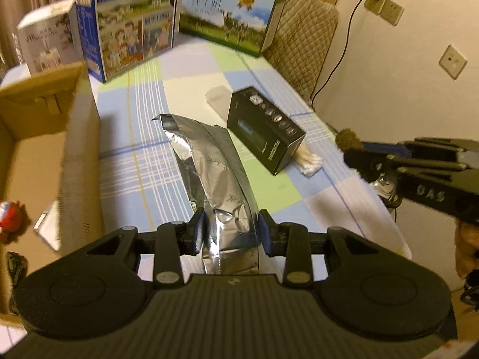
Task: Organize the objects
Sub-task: 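Carry the hair tie and foil bag toward the cardboard box with both tools, then lower the foil bag into the box with the left tool while the right tool lowers the hair tie in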
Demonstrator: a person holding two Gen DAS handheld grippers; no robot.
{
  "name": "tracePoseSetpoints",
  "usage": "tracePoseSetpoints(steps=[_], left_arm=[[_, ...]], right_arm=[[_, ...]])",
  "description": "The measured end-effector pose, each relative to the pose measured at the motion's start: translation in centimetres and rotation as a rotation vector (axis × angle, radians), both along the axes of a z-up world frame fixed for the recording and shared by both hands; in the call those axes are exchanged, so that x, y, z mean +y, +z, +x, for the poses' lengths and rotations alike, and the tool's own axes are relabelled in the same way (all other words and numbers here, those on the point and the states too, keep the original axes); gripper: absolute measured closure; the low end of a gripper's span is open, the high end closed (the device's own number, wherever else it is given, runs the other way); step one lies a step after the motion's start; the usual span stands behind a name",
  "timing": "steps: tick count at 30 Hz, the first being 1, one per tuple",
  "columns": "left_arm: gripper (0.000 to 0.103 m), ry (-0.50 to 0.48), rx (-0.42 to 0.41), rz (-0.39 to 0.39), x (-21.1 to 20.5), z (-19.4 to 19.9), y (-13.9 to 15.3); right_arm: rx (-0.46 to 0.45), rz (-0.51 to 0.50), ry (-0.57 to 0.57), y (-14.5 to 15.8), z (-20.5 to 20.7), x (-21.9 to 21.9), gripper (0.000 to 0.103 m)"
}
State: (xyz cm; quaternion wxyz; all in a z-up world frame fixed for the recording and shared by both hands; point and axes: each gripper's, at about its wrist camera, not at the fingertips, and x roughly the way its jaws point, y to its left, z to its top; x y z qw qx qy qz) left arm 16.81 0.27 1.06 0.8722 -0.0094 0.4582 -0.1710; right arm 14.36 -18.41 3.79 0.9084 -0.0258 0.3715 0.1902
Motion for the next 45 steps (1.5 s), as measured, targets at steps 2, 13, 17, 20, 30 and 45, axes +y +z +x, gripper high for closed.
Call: tracePoseSetpoints(steps=[2, 13, 17, 20, 30, 45], left_arm=[[0.072, -0.001, -0.020, 0.001, 0.4, -0.9, 1.1], [0.072, 0.029, -0.090, 0.030, 4.7, -5.4, 5.5], [0.072, 0.042, -0.108, 0.052, 6.7, -6.8, 6.8], [0.072, 0.055, -0.121, 0.065, 8.3, -7.6, 7.8], [0.072, 0.110, -0.140, 0.119, 14.4, -9.2, 9.6], [0.072, 0.149, -0.141, 0.187, 19.7, -8.1, 10.2]], right_arm=[[-0.007, 0.011, -0.001, 0.5, -0.9, 0.5, 0.088], [-0.047, 0.058, 0.044, 2.4, -4.6, 4.4, 0.088], [-0.058, 0.080, 0.072, 3.2, -5.3, 6.1, 0.088], [-0.058, 0.081, 0.102, 3.3, -5.7, 7.6, 0.088], [-0.041, 0.109, 0.141, 3.2, -6.4, 12.0, 0.088], [-0.018, 0.096, 0.205, 3.1, -5.0, 19.3, 0.088]])
